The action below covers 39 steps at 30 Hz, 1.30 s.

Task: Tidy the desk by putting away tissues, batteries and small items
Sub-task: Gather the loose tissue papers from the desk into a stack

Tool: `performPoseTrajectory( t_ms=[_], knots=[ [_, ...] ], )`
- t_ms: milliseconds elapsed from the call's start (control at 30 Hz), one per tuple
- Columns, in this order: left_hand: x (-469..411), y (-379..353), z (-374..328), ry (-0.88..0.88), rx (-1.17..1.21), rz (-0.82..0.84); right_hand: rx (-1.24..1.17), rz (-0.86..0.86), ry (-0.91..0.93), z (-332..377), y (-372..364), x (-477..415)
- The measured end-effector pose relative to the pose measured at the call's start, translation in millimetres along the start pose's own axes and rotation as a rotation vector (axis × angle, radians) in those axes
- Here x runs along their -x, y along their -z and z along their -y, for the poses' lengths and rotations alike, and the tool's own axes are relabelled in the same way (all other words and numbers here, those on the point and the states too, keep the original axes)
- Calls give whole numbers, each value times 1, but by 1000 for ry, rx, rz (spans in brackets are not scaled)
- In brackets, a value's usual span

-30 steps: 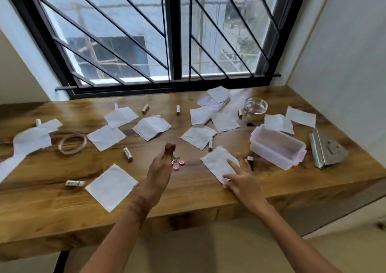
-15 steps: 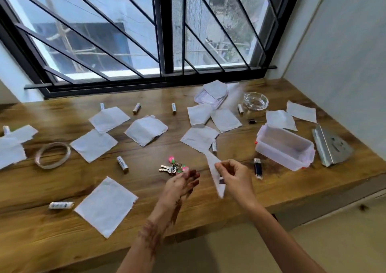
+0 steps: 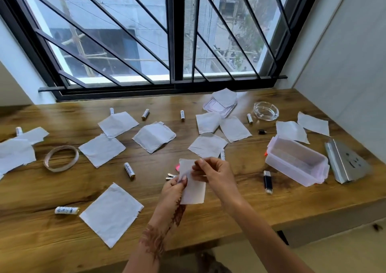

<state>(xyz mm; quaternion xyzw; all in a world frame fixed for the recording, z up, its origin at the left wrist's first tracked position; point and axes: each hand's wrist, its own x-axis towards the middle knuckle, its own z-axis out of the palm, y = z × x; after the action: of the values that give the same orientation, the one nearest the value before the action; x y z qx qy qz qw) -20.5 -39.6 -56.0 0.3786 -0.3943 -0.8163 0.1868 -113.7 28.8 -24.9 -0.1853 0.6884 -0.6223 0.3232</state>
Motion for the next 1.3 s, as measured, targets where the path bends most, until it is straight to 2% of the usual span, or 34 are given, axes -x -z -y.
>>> performPoseTrajectory(
  t_ms=[100,200,300,367,567,633,733,833,933,1067,1200,1300],
  knots=[
    [-10,3,-4,12,82,-113,528,-85,262,-8,18,-28],
    [-17,7,-11,-2,182,-237,978,-72,468,-27,35,-61],
    [-23,8,-19,-5,227,-304,1250,-30,528,-46,41,-85],
    [-31,12,-21,1,221,-345,1341,-42,552,-53,41,-92],
    [-36,11,-22,47,342,-377,1283,-71,659,-66,41,-103],
    [-32,8,-24,54,420,-347,1086,-54,571,-59,37,-101],
    [-33,5,-24,58,504,-321,648,-28,355,-32,25,-90],
    [-38,1,-25,79,541,-287,450,103,344,-6,8,-71],
    [-43,-6,-26,85,512,-224,445,231,394,2,-8,-55],
    [-43,-16,-31,49,550,-86,600,301,500,-2,-20,-45],
    [-45,-25,-38,34,466,-123,627,315,580,0,-19,-44],
    [-50,-28,-40,29,445,-206,626,229,610,9,-3,-64]
  ],
)
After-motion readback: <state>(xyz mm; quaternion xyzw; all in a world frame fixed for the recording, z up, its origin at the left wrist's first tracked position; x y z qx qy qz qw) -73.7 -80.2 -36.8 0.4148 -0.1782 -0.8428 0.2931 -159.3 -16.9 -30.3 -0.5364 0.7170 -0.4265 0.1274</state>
